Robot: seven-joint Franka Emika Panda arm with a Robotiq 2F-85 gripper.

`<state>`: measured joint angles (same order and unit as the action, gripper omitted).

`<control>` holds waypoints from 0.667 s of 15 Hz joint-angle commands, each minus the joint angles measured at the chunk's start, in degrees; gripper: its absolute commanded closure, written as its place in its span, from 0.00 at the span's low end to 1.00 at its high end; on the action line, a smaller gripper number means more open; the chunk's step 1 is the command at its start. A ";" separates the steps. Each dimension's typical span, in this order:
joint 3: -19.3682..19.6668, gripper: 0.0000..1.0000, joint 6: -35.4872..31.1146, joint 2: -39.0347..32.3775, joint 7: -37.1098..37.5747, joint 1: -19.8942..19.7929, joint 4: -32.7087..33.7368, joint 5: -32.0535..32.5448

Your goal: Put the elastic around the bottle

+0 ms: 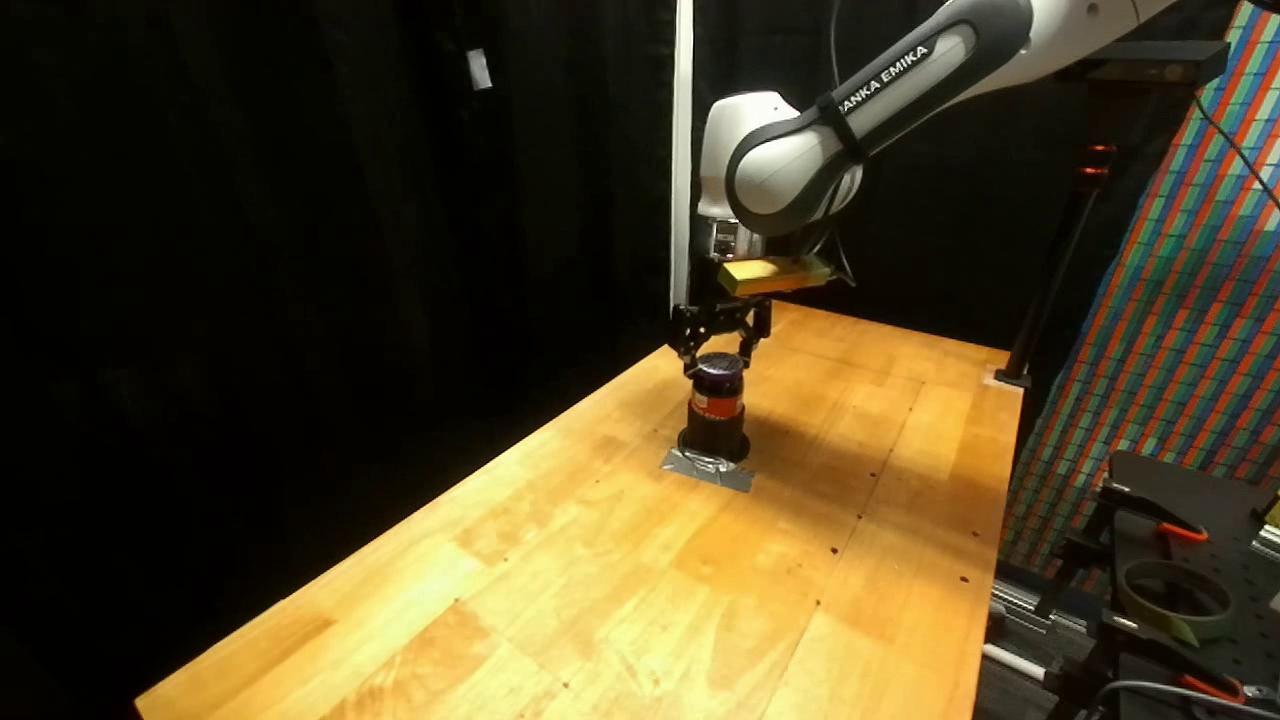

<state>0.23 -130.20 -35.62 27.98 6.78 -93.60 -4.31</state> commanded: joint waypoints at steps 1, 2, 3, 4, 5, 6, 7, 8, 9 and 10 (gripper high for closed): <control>1.40 0.00 -1.64 -0.10 1.77 0.69 -0.42 -0.62; 1.46 0.00 -1.63 -0.14 2.08 0.83 -0.51 -0.48; 1.00 0.00 -1.21 0.25 1.50 0.62 -0.98 -0.87; 0.50 0.00 -0.82 0.78 0.80 0.34 -1.48 -1.39; -0.35 0.00 -0.48 1.76 -0.48 -0.12 -2.47 -2.28; -0.76 0.00 -0.39 2.49 -1.05 -0.22 -3.30 -2.80; -1.27 0.00 -0.47 3.62 -1.88 -0.34 -4.72 -3.53; -1.44 0.00 -0.96 4.64 -2.24 -0.23 -6.12 -3.92; -1.52 0.00 -1.43 5.88 -2.45 -0.06 -7.81 -4.14; -1.56 0.00 -1.62 6.91 -2.58 0.03 -9.10 -4.18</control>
<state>-0.65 -130.73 -33.81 27.44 6.84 -96.59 -6.53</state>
